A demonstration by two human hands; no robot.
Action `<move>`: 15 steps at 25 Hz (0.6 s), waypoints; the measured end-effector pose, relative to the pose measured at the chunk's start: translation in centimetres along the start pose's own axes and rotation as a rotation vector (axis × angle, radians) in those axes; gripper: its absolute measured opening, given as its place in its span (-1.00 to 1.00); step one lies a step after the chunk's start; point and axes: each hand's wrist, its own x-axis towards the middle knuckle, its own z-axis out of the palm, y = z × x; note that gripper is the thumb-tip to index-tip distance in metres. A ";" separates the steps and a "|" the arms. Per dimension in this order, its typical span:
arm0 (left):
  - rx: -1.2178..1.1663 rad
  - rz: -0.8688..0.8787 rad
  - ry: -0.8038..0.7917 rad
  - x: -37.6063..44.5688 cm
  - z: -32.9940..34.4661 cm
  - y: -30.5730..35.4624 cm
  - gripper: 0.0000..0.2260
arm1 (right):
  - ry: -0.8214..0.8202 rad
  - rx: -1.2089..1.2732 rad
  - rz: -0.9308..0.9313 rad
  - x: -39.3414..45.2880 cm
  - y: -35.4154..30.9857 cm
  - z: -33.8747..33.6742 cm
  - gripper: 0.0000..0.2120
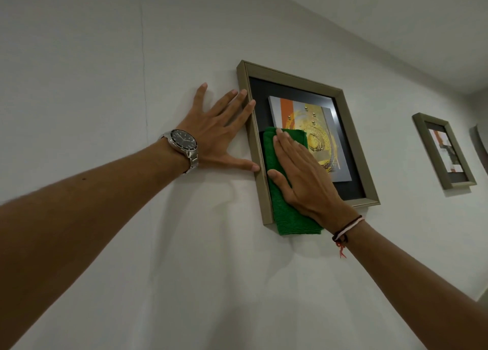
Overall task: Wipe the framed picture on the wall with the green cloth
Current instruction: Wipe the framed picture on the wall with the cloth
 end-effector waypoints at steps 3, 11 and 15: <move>0.007 0.005 -0.006 0.1 0.1 -0.1 0.20 | -0.078 0.111 -0.029 -0.2 0.4 0.3 -0.03; -0.017 -0.005 0.001 0.6 0.2 0.1 0.24 | -0.179 0.047 -0.092 2.1 0.4 -0.6 0.18; -0.018 -0.006 -0.003 0.6 0.2 0.1 0.26 | -0.189 0.039 -0.076 1.7 -0.3 -0.5 0.18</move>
